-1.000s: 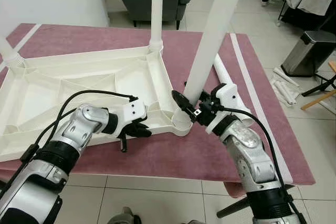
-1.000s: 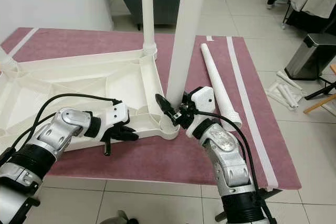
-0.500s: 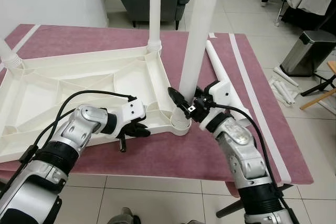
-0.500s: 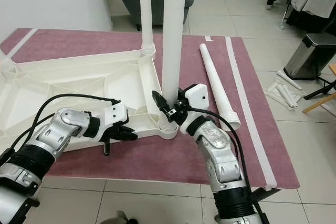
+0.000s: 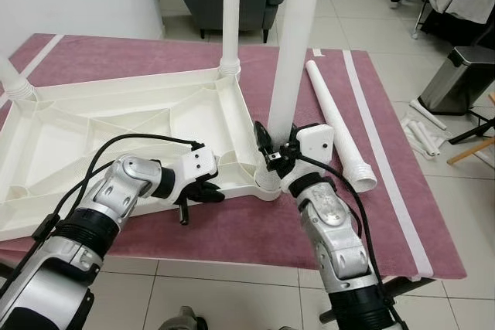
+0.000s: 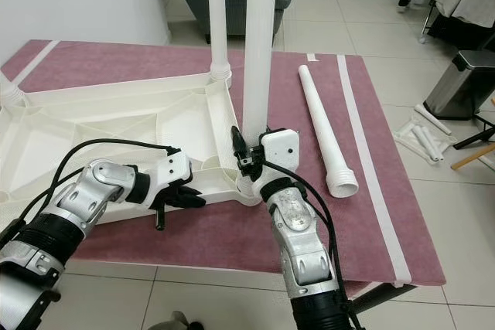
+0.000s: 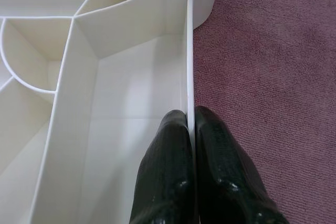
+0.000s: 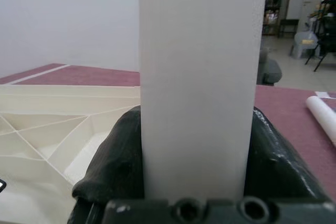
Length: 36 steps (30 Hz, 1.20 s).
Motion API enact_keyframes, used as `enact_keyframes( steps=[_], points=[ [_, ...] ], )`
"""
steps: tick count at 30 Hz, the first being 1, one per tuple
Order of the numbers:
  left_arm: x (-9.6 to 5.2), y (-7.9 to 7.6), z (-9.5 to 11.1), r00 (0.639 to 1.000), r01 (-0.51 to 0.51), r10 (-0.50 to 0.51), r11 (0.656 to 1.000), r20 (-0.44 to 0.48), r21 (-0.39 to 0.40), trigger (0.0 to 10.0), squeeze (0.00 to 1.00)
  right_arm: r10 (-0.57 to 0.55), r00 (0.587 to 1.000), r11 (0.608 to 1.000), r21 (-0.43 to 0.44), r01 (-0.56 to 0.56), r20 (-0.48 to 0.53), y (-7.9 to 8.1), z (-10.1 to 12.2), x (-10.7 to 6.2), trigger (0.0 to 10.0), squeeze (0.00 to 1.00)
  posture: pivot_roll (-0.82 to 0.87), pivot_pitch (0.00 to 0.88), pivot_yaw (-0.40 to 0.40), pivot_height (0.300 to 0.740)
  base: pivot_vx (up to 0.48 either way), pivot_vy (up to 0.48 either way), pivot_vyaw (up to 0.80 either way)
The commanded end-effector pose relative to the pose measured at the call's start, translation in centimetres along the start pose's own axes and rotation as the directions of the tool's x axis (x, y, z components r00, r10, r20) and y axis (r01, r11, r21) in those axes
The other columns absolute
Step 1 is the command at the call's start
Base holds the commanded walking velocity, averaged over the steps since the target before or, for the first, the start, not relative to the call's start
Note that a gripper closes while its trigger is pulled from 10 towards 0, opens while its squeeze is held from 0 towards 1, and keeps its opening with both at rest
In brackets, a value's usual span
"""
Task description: Building children table
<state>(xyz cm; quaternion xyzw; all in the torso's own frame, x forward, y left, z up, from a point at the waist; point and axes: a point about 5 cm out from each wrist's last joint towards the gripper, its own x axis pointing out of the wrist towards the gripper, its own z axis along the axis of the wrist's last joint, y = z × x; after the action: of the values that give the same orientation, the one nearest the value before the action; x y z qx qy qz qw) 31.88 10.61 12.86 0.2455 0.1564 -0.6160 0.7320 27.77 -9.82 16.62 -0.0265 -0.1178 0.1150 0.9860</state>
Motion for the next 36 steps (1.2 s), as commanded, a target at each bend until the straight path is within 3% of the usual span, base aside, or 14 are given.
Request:
enact_keyframes(
  steps=[1,12,14,20,22,28,36],
  points=[
    [-0.7,0.9,0.6,0.995,-0.089,0.088,0.996,0.036,0.001,0.0,0.0,-0.101,0.957,0.994,-0.069,0.085,-0.272,-1.1,-5.4,-2.9,10.0,0.0,0.09,0.06,0.048,0.74,0.0,0.0,0.0],
    [-0.7,1.1,0.5,0.995,-0.098,0.098,0.995,0.034,0.001,0.0,0.0,-0.257,0.935,0.962,-0.157,0.223,-0.243,-1.4,-5.5,-4.4,10.0,0.0,0.09,0.055,0.044,0.74,0.0,0.0,0.0],
    [-0.7,1.1,0.5,0.995,-0.099,0.099,0.995,0.033,0.0,0.0,0.0,-0.314,0.915,0.942,-0.207,0.266,-0.255,-1.8,-5.8,-4.7,10.0,0.0,0.09,0.056,0.045,0.74,0.0,0.0,0.0],
    [-0.7,1.2,0.5,0.995,-0.099,0.099,0.995,0.032,0.001,0.0,0.0,-0.409,0.854,0.907,-0.247,0.341,-0.322,-2.1,-6.5,-5.1,10.0,0.0,0.09,0.058,0.048,0.74,0.0,0.0,0.0],
    [-0.7,1.2,0.5,0.995,-0.099,0.099,0.995,0.032,0.001,0.0,0.0,-0.409,0.854,0.907,-0.247,0.341,-0.322,-2.1,-6.5,-5.1,10.0,0.0,0.09,0.058,0.048,0.74,0.0,0.0,0.0],
    [-0.7,1.1,0.5,0.995,-0.098,0.098,0.995,0.031,0.0,0.0,0.0,-0.5,0.775,0.866,-0.224,0.447,-0.387,-2.1,-7.0,-5.4,10.0,0.0,0.09,0.062,0.044,0.74,0.0,0.0,0.0],
    [-0.7,1.1,0.4,0.994,-0.102,0.102,0.995,0.032,-0.003,0.0,0.0,-0.461,0.812,0.887,-0.22,0.406,-0.359,-1.6,-6.7,-5.0,10.0,0.0,0.09,0.064,0.045,0.74,0.0,0.0,0.0]
  ],
)
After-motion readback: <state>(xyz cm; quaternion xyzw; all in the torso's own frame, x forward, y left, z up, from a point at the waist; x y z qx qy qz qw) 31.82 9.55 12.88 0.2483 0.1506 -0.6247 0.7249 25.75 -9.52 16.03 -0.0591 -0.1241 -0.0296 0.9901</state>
